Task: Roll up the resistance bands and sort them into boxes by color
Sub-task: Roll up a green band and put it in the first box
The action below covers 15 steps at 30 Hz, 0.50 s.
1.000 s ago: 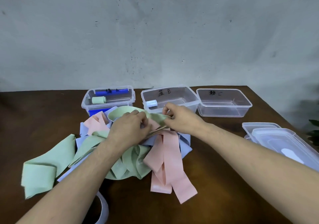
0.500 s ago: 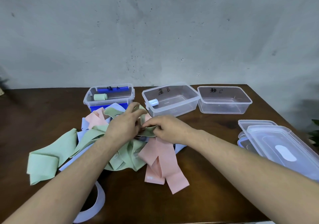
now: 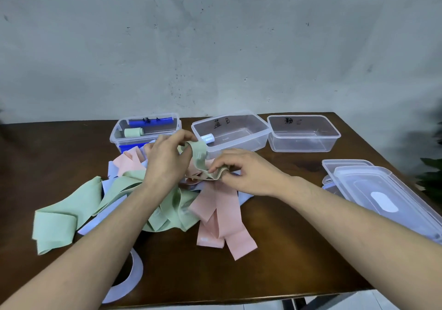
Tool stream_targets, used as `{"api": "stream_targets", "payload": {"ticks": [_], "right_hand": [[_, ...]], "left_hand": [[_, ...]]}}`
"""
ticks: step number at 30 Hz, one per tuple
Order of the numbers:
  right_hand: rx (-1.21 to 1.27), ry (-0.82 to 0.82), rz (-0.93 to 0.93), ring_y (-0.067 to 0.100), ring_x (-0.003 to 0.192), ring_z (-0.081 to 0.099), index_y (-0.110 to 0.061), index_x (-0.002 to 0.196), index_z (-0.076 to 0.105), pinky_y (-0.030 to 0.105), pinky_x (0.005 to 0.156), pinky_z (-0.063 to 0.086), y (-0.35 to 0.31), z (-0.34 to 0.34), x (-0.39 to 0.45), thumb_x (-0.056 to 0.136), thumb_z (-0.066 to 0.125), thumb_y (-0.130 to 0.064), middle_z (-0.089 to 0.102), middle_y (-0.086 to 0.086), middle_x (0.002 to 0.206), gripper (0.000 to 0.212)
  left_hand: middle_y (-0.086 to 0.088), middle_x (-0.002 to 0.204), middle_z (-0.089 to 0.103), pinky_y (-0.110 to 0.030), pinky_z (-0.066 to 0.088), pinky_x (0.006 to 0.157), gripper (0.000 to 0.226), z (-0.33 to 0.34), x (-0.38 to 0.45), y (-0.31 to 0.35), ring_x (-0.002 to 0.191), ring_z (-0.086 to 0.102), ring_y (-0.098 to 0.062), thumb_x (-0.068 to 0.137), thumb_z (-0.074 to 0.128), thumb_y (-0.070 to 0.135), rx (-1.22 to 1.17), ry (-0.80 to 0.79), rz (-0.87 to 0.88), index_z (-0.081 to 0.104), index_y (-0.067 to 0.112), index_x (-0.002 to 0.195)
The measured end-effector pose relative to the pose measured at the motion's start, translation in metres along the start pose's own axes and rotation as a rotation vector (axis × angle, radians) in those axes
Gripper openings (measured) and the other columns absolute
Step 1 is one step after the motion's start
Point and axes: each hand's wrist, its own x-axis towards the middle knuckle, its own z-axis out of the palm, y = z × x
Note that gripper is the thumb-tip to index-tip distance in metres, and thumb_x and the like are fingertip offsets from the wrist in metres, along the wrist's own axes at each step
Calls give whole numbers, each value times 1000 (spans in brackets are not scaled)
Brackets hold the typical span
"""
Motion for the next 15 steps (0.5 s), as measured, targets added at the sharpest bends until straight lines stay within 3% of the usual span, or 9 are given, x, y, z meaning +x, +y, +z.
{"api": "stream_targets", "payload": {"ticks": [2,3,4,6,9,10,13,15], "right_hand": [[68,6,7,16,94,62,-20,102,74,40,83,51,3,-4,-10,86,62,-14,67,-8,103,21],[112,20,31,18,93,62,-19,101,73,42,83,51,5,-6,-15,87,64,-16,67,-6,103,18],[165,51,74,18,92,63,-22,101,71,43,83,52,6,-8,-20,88,65,-21,67,-7,103,14],[277,141,188,21,89,65,-28,106,62,48,83,53,7,-13,-25,88,70,-32,65,-11,105,19],[370,178,322,17,95,66,-34,126,44,34,87,55,7,-25,-31,86,76,-36,57,-14,124,51],[407,160,346,13,99,67,-33,129,44,28,89,54,7,-29,-33,87,75,-33,58,-13,127,52],[543,157,388,6,102,68,-14,118,63,21,89,51,6,-40,-44,95,67,-18,71,-4,114,24],[587,234,390,7,97,68,-5,112,64,20,88,52,7,-46,-51,97,62,-15,74,2,106,18]], "left_hand": [[16,85,66,-37,35,82,22,-3,-2,20,81,58,-14,85,57,20,-166,1,-30,64,40,90],[16,82,67,-37,43,73,22,-3,-3,30,70,60,-17,85,56,18,-307,-18,-60,64,39,88],[15,77,67,-33,46,64,25,-2,-4,41,61,58,-16,87,56,12,-456,-38,-94,65,36,86],[13,72,67,-26,46,59,30,1,-8,59,59,56,-13,89,58,1,-646,-66,-128,65,30,83],[2,78,69,-27,51,54,28,9,-14,84,61,61,-15,91,58,-3,-784,-156,-168,65,23,84],[0,79,69,-26,50,52,28,13,-17,91,60,61,-14,92,57,-3,-825,-182,-194,65,23,85],[-1,81,69,-26,44,50,31,22,-21,107,65,59,-16,94,53,1,-912,-222,-241,66,29,87],[8,85,71,-24,42,49,33,26,-22,115,71,58,-14,94,51,5,-893,-259,-243,66,34,97]]}}
